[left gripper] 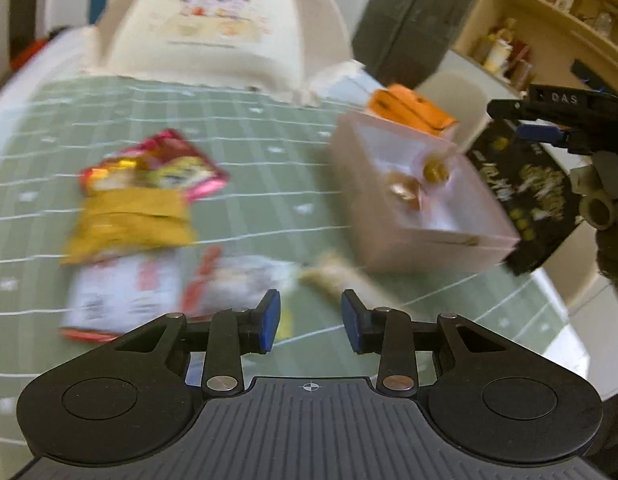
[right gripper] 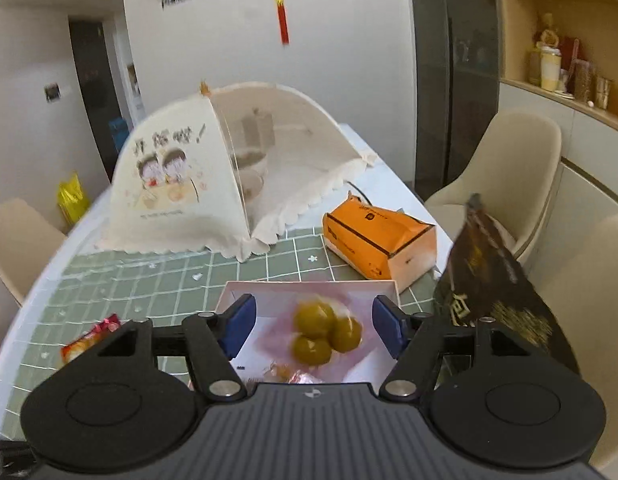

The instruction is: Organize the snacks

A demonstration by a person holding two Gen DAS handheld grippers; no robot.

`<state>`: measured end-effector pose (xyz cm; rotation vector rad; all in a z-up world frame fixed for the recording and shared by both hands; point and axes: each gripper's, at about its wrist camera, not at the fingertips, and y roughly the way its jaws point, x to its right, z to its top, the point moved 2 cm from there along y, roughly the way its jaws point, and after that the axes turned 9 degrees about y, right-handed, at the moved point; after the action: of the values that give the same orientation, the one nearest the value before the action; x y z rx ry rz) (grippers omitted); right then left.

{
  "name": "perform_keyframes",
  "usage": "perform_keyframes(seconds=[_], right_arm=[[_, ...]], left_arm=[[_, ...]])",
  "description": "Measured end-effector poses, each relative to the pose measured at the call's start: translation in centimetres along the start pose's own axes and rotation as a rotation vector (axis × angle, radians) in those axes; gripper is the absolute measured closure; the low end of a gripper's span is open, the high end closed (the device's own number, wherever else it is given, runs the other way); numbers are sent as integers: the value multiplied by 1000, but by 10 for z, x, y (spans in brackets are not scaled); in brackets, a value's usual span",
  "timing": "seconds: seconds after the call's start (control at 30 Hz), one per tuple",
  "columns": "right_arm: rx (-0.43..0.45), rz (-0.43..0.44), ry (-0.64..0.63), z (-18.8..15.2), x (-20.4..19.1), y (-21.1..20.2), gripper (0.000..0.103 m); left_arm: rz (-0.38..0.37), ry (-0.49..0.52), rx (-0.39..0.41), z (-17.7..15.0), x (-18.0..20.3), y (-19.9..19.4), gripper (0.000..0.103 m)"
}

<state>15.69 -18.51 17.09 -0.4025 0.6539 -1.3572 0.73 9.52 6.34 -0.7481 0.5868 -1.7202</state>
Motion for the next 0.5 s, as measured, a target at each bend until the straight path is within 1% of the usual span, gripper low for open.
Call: perform_keyframes(seconds=[0.07,0.13,0.2,0.23,0.27,0.33,0.37,0.4,0.43,0.47,0.5], right_arm=[[-20,51,-37,-14,-17,0,38],[-83,129,-74,-44,-38,1,38],[-147,177,-121,-73,-57,4,38],[-178,195,-145,-89,-66,6,38],[-215,210,-166,-106,-76,10,38],[-276,218,-184,-134,-88,19,38],[-303,217,-182,-145,-91,25,38],[-326,212,-177,-154,-93,30,43],[-346,199,-178,-163,-93,34,52],[-339,167,-195,-169,-94,33,58],[-324,138,-224,-175,-95,29,74]], left_arm=[[63,-27,17,-6,-23,-8,65],[111,-94,28,-9,-46,-13,65],[145,-151,30,-10,-63,-14,65],[141,-161,31,-9,-67,-14,65],[119,-154,34,-8,-67,-12,65],[62,-116,38,-5,-62,-6,65],[49,-101,31,-4,-60,-5,64],[57,-90,17,-7,-59,-6,64],[88,-95,5,-10,-60,-10,64],[124,-110,-2,-14,-64,-16,64],[162,-135,-6,-18,-68,-20,64]])
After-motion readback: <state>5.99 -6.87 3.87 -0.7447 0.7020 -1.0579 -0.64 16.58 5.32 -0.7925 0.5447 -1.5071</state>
